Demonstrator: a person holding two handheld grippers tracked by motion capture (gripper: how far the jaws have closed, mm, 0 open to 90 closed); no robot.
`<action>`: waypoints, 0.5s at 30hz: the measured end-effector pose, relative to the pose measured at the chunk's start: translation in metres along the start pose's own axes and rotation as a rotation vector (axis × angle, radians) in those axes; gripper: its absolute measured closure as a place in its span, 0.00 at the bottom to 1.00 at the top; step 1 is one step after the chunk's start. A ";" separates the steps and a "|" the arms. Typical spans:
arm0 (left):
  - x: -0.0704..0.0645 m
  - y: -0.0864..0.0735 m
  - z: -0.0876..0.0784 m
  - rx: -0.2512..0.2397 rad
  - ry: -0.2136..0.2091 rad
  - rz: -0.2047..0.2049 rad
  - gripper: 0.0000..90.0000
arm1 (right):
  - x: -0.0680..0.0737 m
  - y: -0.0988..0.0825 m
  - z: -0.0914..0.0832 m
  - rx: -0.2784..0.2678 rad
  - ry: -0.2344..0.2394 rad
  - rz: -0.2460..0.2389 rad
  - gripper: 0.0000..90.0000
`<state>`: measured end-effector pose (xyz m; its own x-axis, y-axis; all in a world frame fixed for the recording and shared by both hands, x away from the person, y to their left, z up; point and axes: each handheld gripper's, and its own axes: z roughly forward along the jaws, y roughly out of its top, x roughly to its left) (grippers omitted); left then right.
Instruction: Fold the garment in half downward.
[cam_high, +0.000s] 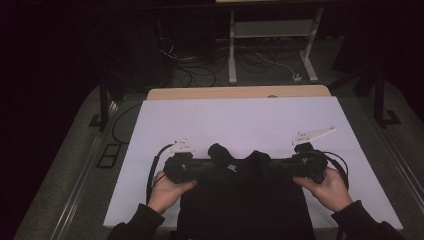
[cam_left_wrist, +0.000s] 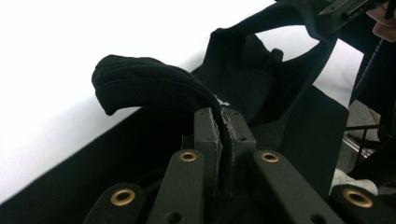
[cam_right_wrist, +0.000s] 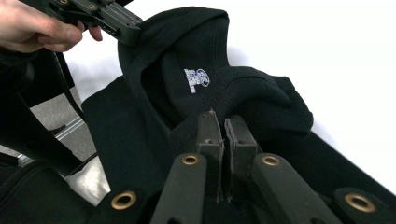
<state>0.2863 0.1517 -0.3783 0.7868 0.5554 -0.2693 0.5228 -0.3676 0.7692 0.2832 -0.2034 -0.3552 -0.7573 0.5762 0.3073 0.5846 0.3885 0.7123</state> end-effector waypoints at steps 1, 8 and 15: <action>-0.001 -0.003 0.000 0.009 -0.004 -0.006 0.94 | 0.001 -0.001 0.000 0.002 0.001 0.002 0.95; -0.007 -0.017 0.001 0.035 -0.025 -0.018 0.94 | 0.013 -0.013 0.005 0.026 0.008 -0.015 0.95; -0.011 -0.028 0.005 0.081 -0.031 -0.011 0.94 | 0.019 -0.029 0.015 0.068 -0.001 -0.019 0.95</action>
<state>0.2651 0.1522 -0.3997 0.7901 0.5370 -0.2958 0.5549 -0.4212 0.7174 0.2562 -0.1930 -0.3791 -0.7680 0.5694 0.2934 0.5887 0.4470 0.6735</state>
